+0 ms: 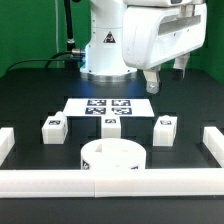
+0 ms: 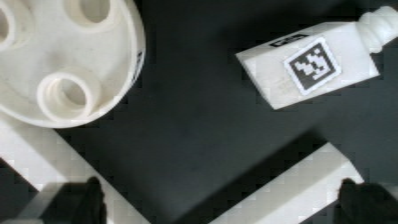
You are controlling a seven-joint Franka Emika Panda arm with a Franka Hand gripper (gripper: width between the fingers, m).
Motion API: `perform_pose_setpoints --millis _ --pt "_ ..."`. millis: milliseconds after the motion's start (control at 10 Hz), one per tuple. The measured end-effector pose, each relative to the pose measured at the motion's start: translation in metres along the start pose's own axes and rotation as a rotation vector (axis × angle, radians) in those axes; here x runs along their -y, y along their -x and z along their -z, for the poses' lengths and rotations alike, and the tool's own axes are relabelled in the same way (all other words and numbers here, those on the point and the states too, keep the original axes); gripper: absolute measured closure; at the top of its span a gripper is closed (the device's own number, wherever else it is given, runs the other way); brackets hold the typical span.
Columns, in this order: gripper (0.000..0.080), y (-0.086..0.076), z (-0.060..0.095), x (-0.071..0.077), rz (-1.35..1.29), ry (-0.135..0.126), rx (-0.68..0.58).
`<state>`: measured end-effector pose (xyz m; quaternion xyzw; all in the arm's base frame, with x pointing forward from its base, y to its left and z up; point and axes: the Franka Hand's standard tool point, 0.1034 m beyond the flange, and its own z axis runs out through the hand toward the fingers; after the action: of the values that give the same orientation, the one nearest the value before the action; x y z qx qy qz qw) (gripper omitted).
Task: Assemble stool
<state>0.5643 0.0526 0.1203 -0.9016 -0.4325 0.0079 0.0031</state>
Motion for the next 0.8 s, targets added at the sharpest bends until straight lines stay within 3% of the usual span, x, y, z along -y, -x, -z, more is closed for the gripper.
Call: perform_pose_setpoints --millis 600,800 --pt "0.015 0.001 -0.002 -0.001 0.013 0.002 -0.003" --pt "0.015 0.013 -0.026 -0.011 0.052 0.008 -0.014"
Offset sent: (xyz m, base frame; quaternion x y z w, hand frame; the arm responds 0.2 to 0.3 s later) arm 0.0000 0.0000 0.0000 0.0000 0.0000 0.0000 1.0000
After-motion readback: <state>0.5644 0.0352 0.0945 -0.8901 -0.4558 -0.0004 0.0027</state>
